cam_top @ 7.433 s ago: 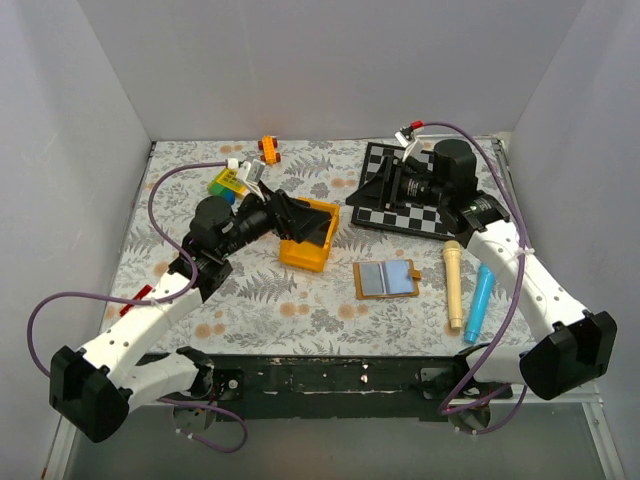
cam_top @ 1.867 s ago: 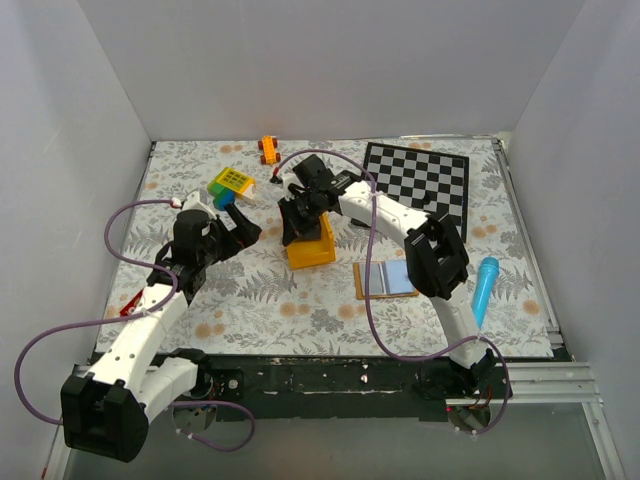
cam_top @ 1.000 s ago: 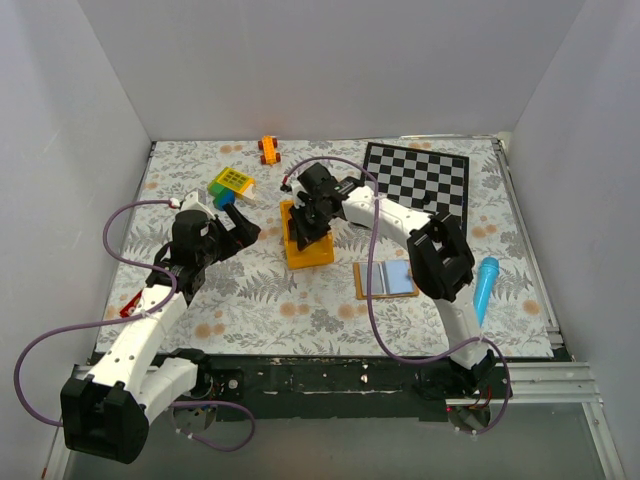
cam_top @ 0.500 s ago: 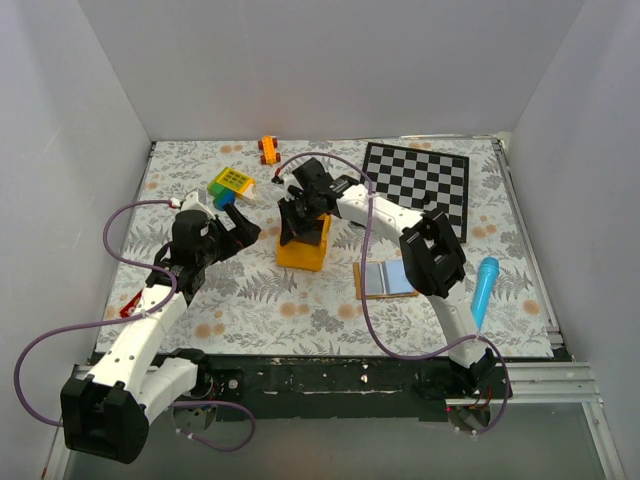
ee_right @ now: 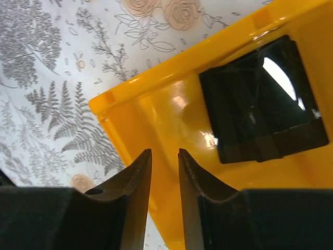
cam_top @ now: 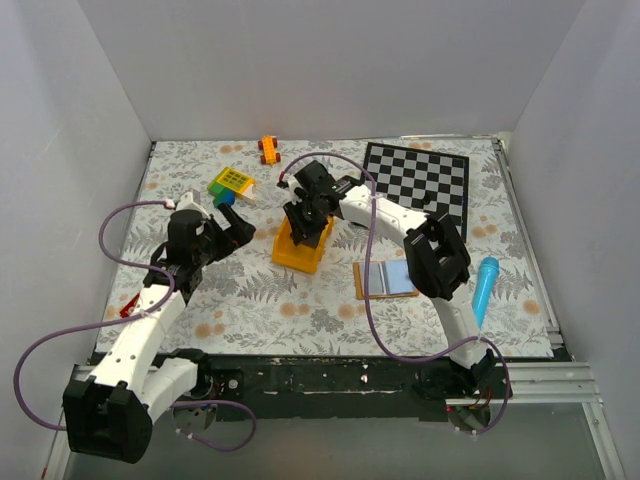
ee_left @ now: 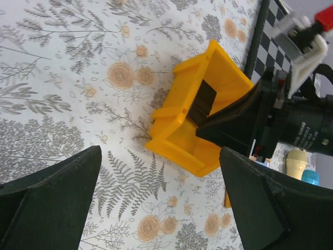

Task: Put the credit cards into the card holder
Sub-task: Pick up the credit card from the storage box.

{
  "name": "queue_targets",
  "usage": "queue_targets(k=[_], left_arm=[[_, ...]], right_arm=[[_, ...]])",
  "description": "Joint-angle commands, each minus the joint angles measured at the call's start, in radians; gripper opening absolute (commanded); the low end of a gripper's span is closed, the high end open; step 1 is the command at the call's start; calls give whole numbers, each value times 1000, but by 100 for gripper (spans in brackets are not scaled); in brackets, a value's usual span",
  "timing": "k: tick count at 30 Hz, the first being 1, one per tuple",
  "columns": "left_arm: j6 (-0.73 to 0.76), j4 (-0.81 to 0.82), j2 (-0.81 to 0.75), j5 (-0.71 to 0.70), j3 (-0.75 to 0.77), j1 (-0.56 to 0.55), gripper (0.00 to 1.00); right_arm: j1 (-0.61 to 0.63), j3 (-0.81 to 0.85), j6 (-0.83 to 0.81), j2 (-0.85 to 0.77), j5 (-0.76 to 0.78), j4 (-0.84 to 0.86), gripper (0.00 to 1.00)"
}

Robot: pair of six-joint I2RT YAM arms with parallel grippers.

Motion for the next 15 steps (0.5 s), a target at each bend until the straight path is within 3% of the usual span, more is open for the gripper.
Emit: queue_targets(k=[1, 9, 15], left_arm=[[-16, -67, -20, 53, 7, 116, 98], [-60, -81, 12, 269, -19, 360, 98], [-42, -66, 1, 306, -38, 394, 98]], right_arm=[[-1, -5, -96, -61, 118, 2, 39], [2, 80, -281, -4, 140, 18, 63], [23, 187, -447, 75, 193, -60, 71]])
